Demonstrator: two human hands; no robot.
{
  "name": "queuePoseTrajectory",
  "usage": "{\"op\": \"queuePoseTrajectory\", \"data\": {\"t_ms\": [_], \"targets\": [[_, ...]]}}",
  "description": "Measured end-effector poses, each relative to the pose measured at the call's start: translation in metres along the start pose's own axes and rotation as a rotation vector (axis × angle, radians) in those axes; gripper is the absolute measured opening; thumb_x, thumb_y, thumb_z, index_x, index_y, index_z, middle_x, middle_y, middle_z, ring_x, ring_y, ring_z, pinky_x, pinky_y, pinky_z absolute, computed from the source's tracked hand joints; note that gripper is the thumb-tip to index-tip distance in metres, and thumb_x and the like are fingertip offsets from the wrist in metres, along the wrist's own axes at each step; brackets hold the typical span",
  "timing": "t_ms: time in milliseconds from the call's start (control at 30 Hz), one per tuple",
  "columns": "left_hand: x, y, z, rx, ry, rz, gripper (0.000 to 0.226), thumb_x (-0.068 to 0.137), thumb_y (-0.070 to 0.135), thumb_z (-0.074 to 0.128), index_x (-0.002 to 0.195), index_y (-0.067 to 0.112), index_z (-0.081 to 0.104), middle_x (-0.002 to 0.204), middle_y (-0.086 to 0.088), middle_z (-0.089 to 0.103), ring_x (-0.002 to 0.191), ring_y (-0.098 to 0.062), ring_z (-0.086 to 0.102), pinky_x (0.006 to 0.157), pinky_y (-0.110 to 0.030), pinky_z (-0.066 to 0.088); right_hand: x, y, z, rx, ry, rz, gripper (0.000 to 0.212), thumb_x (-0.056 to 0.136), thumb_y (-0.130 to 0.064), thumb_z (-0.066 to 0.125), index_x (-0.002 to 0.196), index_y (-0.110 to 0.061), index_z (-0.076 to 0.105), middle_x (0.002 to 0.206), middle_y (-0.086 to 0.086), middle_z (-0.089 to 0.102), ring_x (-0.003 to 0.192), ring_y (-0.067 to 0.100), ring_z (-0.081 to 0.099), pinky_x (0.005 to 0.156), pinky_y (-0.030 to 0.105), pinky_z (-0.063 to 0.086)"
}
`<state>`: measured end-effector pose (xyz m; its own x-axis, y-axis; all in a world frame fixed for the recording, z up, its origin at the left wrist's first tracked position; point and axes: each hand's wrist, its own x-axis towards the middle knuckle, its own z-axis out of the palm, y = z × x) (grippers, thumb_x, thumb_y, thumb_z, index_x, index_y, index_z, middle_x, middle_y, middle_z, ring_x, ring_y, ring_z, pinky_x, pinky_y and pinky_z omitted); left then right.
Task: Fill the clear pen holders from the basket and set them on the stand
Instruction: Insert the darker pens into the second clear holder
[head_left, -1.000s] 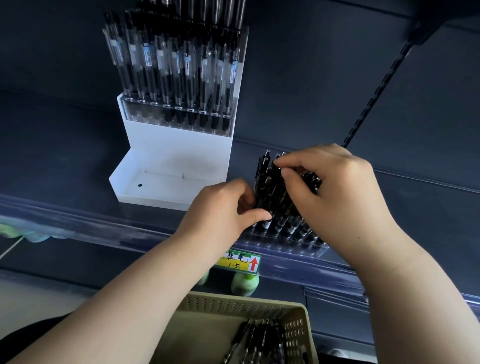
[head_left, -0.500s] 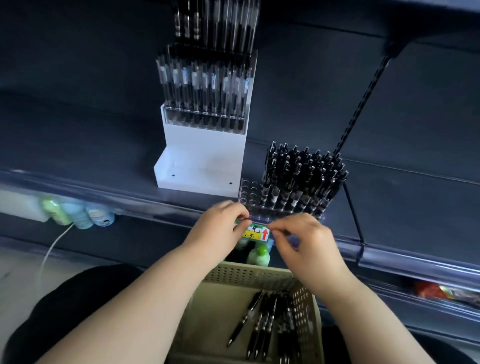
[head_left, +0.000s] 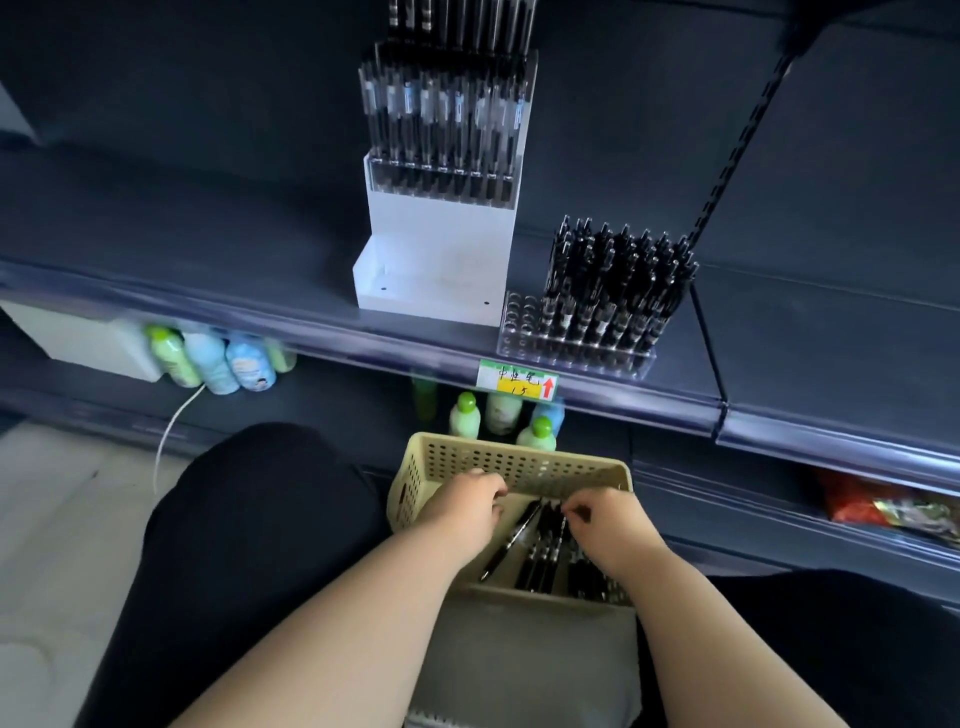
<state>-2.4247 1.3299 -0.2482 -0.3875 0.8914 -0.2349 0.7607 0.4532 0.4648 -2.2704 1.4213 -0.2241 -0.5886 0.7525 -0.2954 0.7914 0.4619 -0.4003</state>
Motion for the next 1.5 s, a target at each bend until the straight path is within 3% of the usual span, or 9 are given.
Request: {"op": "queuePoseTrajectory", "data": {"t_ms": [67, 367, 633, 933, 1167, 1433, 1500], "targets": [[0.001, -0.003, 0.005, 0.012, -0.019, -0.028, 0.03, 0.095, 0.02, 0.047, 0.123, 0.023, 0.055, 0.128, 0.002, 0.051, 0.112, -0.02, 0.053, 0.084, -0.023, 0.04, 0.0, 0.003, 0.008, -0.032, -0.066, 0.044, 0.022, 0.09, -0.019, 0.05, 0.1, -0.022, 0.069, 0.098, 0.001, 0.068, 0.086, 0.019, 0.062, 0.076, 0.026, 0.05], [0.026, -0.007, 0.034, -0.015, -0.122, -0.158, 0.035, 0.092, 0.009, 0.049, 0.124, 0.021, 0.056, 0.13, -0.004, 0.054, 0.114, -0.024, 0.054, 0.091, -0.024, 0.04, 0.026, 0.012, 0.039, -0.038, -0.192, 0.179, 0.023, 0.088, -0.013, 0.046, 0.095, -0.02, 0.067, 0.093, 0.003, 0.064, 0.085, 0.023, 0.062, 0.079, 0.032, 0.053], [0.057, -0.002, 0.072, -0.088, -0.225, -0.238, 0.026, 0.093, 0.008, 0.045, 0.114, 0.006, 0.061, 0.117, -0.014, 0.061, 0.11, -0.028, 0.056, 0.087, -0.028, 0.043, 0.06, 0.011, 0.076, -0.008, -0.197, 0.268, 0.022, 0.089, -0.012, 0.051, 0.105, -0.008, 0.065, 0.105, 0.01, 0.066, 0.097, 0.026, 0.062, 0.081, 0.028, 0.049], [0.077, -0.001, 0.101, -0.116, -0.239, -0.311, 0.023, 0.086, 0.01, 0.055, 0.109, 0.01, 0.06, 0.115, -0.012, 0.063, 0.109, -0.031, 0.057, 0.093, -0.035, 0.046, 0.076, 0.013, 0.102, 0.023, -0.19, 0.449, 0.028, 0.092, -0.02, 0.049, 0.114, -0.005, 0.054, 0.113, 0.013, 0.06, 0.103, 0.031, 0.059, 0.08, 0.033, 0.048], [0.077, 0.0, 0.103, -0.001, -0.35, -0.282, 0.034, 0.087, 0.008, 0.054, 0.121, 0.009, 0.052, 0.125, -0.013, 0.056, 0.116, -0.03, 0.054, 0.098, -0.037, 0.044, 0.068, 0.013, 0.108, 0.004, -0.237, 0.493, 0.026, 0.092, -0.014, 0.043, 0.107, -0.008, 0.062, 0.111, 0.011, 0.062, 0.104, 0.029, 0.059, 0.078, 0.032, 0.045], [0.059, -0.004, 0.105, 0.07, -0.374, -0.289, 0.035, 0.091, 0.011, 0.051, 0.124, 0.002, 0.05, 0.13, -0.016, 0.054, 0.121, -0.03, 0.05, 0.098, -0.033, 0.04, 0.062, 0.014, 0.109, 0.185, -0.285, 0.538, 0.036, 0.085, -0.032, 0.06, 0.107, -0.004, 0.064, 0.112, 0.014, 0.064, 0.107, 0.028, 0.059, 0.084, 0.028, 0.046], [0.057, -0.005, 0.104, 0.032, -0.375, -0.291, 0.034, 0.092, 0.013, 0.05, 0.124, 0.002, 0.05, 0.13, -0.016, 0.053, 0.122, -0.03, 0.05, 0.098, -0.033, 0.04, 0.062, 0.015, 0.11, 0.288, -0.298, 0.562, 0.034, 0.083, -0.029, 0.06, 0.103, -0.001, 0.066, 0.103, 0.017, 0.067, 0.095, 0.028, 0.063, 0.082, 0.03, 0.048]]}}
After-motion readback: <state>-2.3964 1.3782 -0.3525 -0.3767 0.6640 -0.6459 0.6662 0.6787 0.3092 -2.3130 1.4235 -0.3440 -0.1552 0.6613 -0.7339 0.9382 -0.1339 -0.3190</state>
